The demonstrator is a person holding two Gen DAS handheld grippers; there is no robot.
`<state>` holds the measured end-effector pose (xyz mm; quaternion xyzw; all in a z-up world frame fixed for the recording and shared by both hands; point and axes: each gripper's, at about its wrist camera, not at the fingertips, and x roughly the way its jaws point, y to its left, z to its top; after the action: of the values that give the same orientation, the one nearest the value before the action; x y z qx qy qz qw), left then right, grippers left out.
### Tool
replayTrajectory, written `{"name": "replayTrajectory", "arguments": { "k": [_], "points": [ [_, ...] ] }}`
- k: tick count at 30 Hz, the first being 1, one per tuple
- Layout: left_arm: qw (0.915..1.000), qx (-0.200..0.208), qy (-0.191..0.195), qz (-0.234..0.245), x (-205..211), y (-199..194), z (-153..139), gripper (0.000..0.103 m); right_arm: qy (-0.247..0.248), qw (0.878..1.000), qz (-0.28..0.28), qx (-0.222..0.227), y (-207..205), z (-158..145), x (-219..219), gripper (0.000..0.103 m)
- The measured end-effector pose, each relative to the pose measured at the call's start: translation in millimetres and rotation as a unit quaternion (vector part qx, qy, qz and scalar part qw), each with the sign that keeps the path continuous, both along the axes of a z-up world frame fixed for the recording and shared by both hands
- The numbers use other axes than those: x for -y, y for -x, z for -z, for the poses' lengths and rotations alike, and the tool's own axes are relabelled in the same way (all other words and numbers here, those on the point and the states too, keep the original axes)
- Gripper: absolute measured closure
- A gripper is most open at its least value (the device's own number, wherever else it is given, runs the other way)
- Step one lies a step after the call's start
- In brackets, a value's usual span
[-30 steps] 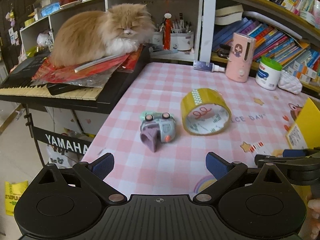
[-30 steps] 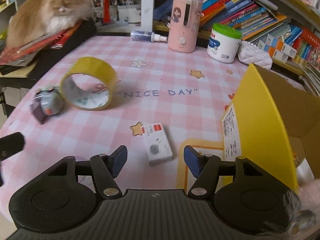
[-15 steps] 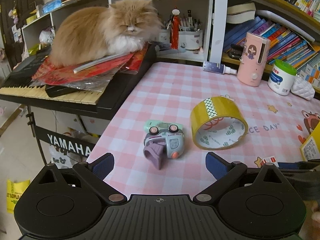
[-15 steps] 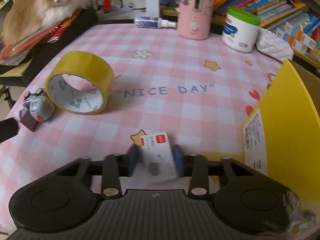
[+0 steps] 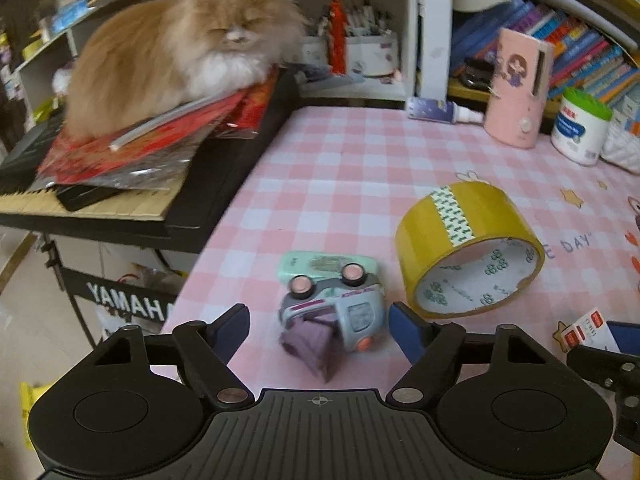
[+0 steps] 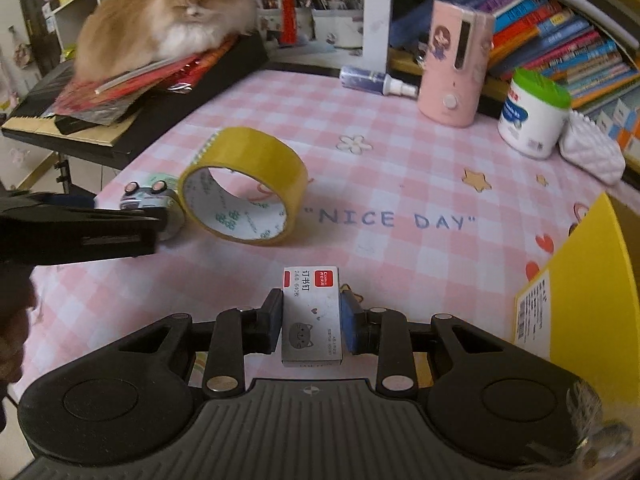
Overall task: Organize objects
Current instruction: 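Close the left tool on the grey toy truck while the right tool grips the white card box, then carry the grey truck and white card box toward the yellow box with both tools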
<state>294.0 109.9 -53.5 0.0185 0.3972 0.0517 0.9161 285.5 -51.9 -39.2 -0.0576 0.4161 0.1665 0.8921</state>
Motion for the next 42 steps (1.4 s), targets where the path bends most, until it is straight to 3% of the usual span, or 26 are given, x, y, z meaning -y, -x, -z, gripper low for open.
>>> {"name": "replayTrajectory", "arguments": {
  "k": [5, 6, 7, 14, 19, 28, 42],
  "points": [
    [0.9999, -0.006, -0.007, 0.009, 4.4, -11.0, 9.5, 0.026, 0.0, 1.0, 0.005, -0.003, 1.8, -0.7, 2.5, 0.075],
    [0.9999, -0.007, -0.005, 0.009, 3.7, -12.3, 11.1, 0.029, 0.0, 1.0, 0.007, -0.004, 2.3, -0.2, 3.5, 0.075],
    [0.9999, -0.007, -0.004, 0.01, 3.1, -12.9, 12.3, 0.04, 0.0, 1.0, 0.01, -0.005, 2.7, -0.1, 4.1, 0.075],
    [0.9992, -0.004, 0.04, 0.007, -3.2, 2.6, 1.6, 0.041, 0.002, 1.0, 0.018, -0.004, 13.3, -2.7, 7.2, 0.075],
    [0.9972, 0.011, 0.071, 0.02, -3.5, 32.0, -18.0, 0.041, -0.003, 0.999, 0.032, -0.001, 20.5, -8.1, 9.8, 0.075],
    [0.9939, 0.034, 0.092, 0.05, -0.2, 90.1, -48.6, 0.041, -0.007, 0.999, 0.048, 0.016, 47.3, -24.3, 9.5, 0.075],
    [0.9896, 0.041, 0.098, 0.096, 2.5, 172.3, -53.6, 0.041, -0.002, 0.998, 0.062, 0.012, 122.0, -28.7, 5.7, 0.075]
  ]
}}
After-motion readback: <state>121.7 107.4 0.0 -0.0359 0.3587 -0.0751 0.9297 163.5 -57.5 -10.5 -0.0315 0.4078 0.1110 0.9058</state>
